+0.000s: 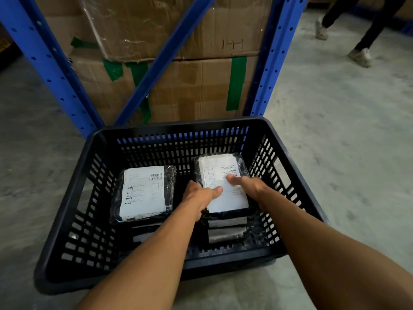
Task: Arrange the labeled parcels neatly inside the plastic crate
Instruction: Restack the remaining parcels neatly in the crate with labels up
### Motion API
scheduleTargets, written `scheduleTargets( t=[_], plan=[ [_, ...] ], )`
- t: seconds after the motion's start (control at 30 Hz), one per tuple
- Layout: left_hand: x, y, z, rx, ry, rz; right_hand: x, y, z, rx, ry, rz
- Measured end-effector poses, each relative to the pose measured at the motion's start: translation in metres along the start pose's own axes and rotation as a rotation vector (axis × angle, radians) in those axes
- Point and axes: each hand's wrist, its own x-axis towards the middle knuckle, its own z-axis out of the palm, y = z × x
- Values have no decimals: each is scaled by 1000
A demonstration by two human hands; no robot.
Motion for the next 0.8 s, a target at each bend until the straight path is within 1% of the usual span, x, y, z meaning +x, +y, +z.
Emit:
scheduleTargets(
  t=[0.1, 0.23, 0.47, 0.53, 0.63, 0.73, 0.8],
  plan=[
    [3, -5, 0, 2, -21, -37, 4, 6, 1, -45, -18, 30],
    [5, -10, 3, -5, -14, -29, 4, 9, 2, -52, -2, 0],
    [6, -10, 3, -16, -43, -25, 2, 5, 6, -72, 18, 7],
    [2, -8, 3, 6, -31, -6, 1, 4, 8, -75, 55, 18],
    [-6, -4, 1, 76, -21, 14, -2, 5, 11, -144, 103, 34],
    [-13, -1, -1, 147, -34, 29, -8, 5, 9, -152, 95, 15],
    [-16, -1, -4, 138, -39, 32, -10, 5, 4, -148, 99, 19]
  ],
)
